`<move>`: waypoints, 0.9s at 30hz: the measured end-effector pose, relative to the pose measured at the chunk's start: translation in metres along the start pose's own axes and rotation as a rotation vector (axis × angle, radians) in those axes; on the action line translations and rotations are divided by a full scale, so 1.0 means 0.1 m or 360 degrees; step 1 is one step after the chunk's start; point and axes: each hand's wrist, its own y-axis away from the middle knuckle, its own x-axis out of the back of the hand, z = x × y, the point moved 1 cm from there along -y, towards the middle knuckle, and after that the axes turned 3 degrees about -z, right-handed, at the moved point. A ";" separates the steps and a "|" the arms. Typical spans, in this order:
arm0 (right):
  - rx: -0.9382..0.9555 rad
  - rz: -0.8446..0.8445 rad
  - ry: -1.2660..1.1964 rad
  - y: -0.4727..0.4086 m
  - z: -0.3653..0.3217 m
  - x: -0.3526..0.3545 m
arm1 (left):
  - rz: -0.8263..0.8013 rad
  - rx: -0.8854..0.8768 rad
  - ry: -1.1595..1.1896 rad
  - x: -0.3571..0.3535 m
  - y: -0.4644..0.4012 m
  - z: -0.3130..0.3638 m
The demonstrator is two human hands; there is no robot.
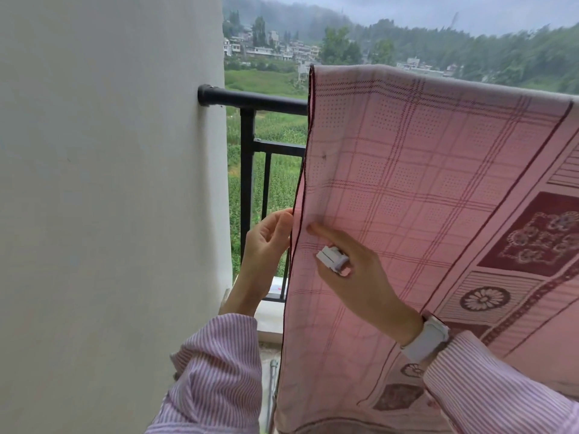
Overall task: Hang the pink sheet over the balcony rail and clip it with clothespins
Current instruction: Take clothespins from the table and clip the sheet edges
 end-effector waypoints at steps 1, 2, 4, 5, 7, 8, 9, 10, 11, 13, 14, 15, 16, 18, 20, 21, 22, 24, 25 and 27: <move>-0.0019 -0.0023 -0.0048 0.00 -0.01 0.02 | 0.0011 -0.0010 -0.0031 -0.01 0.01 0.01; -0.0032 -0.0032 -0.0097 0.00 -0.02 0.03 | 0.0024 -0.0018 -0.0073 -0.02 0.02 0.02; -0.0049 -0.0009 -0.0155 -0.01 -0.06 0.07 | 0.0073 -0.0030 -0.0165 -0.07 0.01 0.05; -0.0065 0.0015 -0.0170 -0.02 -0.08 0.10 | 0.0122 -0.0034 -0.0198 -0.09 0.00 0.07; -0.0102 0.0063 -0.0158 -0.03 -0.11 0.16 | 0.0250 -0.0054 -0.0249 -0.13 -0.01 0.09; -0.0129 0.0066 -0.0140 -0.03 -0.11 0.19 | 0.0305 -0.0070 -0.0277 -0.14 -0.01 0.09; -0.0159 0.0049 -0.0128 -0.03 -0.12 0.23 | 0.0348 -0.0088 -0.0309 -0.14 -0.01 0.08; -0.0179 0.0016 -0.0099 -0.03 -0.11 0.26 | 0.0380 -0.0107 -0.0335 -0.14 0.00 0.07; -0.0149 -0.0014 -0.0011 -0.03 -0.12 0.30 | 0.0411 -0.0130 -0.0369 -0.14 0.00 0.07; 0.0001 -0.0086 0.0279 -0.06 -0.14 0.40 | 0.0449 -0.0195 -0.0473 -0.13 0.01 0.06; 0.0026 -0.0146 0.0379 -0.08 -0.16 0.46 | 0.0461 -0.0230 -0.0542 -0.14 0.01 0.05; 0.0002 -0.0226 0.0436 -0.11 -0.19 0.51 | 0.0479 -0.0266 -0.0613 -0.14 0.02 0.04; -0.0056 -0.0327 0.0468 -0.15 -0.23 0.56 | 0.0503 -0.0295 -0.0676 -0.15 0.02 0.03; -0.0099 -0.0507 0.0569 -0.21 -0.30 0.65 | 0.0542 -0.0331 -0.0747 -0.16 0.03 0.00; -0.0032 -0.0628 0.0741 -0.22 -0.36 0.70 | 0.0558 -0.0332 -0.0758 -0.17 0.03 -0.04; 0.0021 -0.0661 0.0859 -0.22 -0.39 0.72 | 0.0561 -0.0329 -0.0761 -0.17 0.03 -0.05; 0.0063 -0.0677 0.0960 -0.21 -0.40 0.75 | 0.0560 -0.0325 -0.0762 -0.17 0.03 -0.06; 0.0104 -0.0722 0.1083 -0.21 -0.42 0.81 | 0.0563 -0.0316 -0.0761 -0.18 0.03 -0.05; 0.0131 -0.0753 0.1130 -0.22 -0.44 0.84 | 0.0566 -0.0315 -0.0762 -0.19 0.04 -0.04; 0.0239 -0.0783 0.1166 -0.28 -0.48 0.87 | 0.0579 -0.0322 -0.0760 -0.21 0.05 -0.03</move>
